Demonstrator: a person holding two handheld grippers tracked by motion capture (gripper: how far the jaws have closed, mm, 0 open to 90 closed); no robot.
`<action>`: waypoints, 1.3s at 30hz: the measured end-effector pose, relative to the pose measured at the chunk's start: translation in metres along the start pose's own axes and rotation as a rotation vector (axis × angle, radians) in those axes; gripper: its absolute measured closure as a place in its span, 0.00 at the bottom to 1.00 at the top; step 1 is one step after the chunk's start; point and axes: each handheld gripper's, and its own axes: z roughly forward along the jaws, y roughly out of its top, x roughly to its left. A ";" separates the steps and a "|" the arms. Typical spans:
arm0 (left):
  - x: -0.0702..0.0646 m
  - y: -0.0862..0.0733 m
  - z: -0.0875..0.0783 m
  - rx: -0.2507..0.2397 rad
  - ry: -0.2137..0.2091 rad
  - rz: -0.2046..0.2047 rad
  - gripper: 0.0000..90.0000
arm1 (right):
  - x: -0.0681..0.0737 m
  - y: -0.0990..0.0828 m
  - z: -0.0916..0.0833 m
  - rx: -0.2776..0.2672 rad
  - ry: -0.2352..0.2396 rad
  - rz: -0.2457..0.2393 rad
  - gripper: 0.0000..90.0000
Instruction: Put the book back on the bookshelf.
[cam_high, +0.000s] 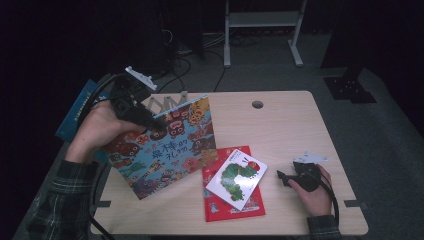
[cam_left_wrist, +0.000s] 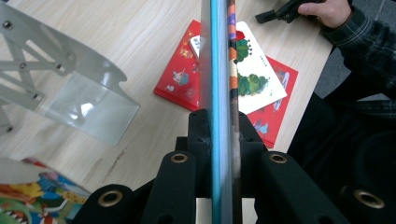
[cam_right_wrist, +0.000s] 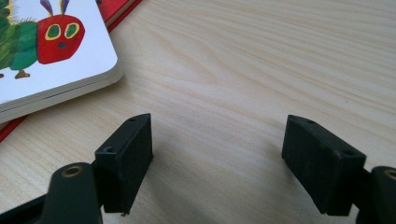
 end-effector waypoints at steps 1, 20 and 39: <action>0.001 -0.002 -0.001 -0.003 0.003 -0.008 0.90 | 0.000 0.000 0.000 0.000 0.000 0.000 0.25; 0.034 -0.063 -0.035 0.008 0.107 -0.219 0.90 | 0.000 0.000 0.000 0.002 0.000 0.004 0.24; 0.069 -0.106 -0.057 0.018 0.196 -0.439 0.89 | 0.000 0.000 0.000 0.002 -0.003 0.008 0.24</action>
